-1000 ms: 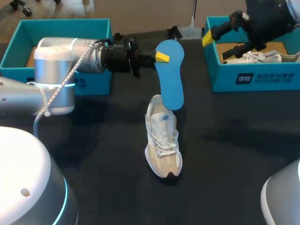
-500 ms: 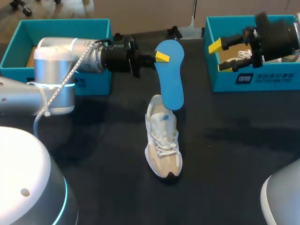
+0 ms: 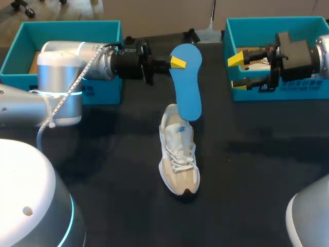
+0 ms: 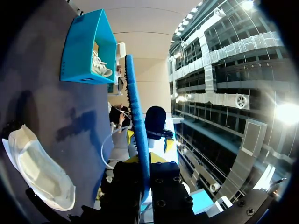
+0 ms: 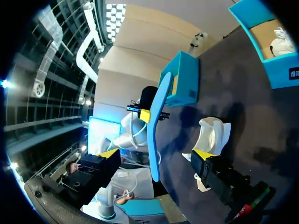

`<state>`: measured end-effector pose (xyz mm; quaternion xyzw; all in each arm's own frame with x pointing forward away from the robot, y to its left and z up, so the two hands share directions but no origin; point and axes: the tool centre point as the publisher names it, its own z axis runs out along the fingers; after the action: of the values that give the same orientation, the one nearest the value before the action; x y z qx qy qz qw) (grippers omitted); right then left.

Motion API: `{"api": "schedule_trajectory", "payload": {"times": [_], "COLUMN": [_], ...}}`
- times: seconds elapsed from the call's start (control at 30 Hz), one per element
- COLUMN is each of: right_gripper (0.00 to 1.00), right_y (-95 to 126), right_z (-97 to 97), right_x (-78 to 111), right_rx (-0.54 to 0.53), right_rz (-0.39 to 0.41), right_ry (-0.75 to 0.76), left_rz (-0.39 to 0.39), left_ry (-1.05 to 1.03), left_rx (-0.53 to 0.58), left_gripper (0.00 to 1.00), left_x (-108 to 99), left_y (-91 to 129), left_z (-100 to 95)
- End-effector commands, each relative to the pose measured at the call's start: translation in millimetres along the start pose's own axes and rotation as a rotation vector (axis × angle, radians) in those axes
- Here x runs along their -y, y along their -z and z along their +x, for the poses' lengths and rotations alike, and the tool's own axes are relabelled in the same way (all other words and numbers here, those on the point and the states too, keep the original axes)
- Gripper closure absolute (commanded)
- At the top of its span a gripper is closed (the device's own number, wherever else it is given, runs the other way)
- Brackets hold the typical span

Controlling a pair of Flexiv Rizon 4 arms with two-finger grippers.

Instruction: Take the shoe out of the shoebox, open the shoe tongue, remove and reinsert the insole, then place the shoe into the shoebox

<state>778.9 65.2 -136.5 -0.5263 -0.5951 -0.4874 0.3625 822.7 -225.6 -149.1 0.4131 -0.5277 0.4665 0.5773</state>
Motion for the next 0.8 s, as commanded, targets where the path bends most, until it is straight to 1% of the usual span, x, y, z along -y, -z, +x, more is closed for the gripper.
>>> {"api": "schedule_trajectory", "payload": {"times": [0.03, 0.47, 0.53, 0.77, 0.8], "right_gripper": [0.00, 0.00, 0.00, 0.00, 0.00], "right_y": [-4, -4, -2, -2, -2], "right_z": [-3.6, -13.5, -14.2, -14.2, -14.2], "right_x": [-3.3, -6.1, -7.2, -7.2, -7.2], "right_rx": [-0.018, -0.073, -0.097, -0.097, -0.097], "right_rz": [0.003, 0.009, 0.013, 0.013, 0.013], "right_ry": [-0.004, -0.037, -0.073, -0.073, -0.073], "left_rz": [0.000, 0.000, 0.000, 0.000, -0.019], "left_ry": [0.000, 0.000, 0.000, 0.000, -0.033], "left_rx": [0.000, 0.000, 0.000, 0.000, 0.005], "left_gripper": [1.00, 1.00, 1.00, 1.00, 1.00], "left_x": [0, 0, 0, 0, -1], "left_y": [0, 0, 0, 0, 0], "left_z": [-0.7, -0.7, -0.7, -0.7, -0.3]}}
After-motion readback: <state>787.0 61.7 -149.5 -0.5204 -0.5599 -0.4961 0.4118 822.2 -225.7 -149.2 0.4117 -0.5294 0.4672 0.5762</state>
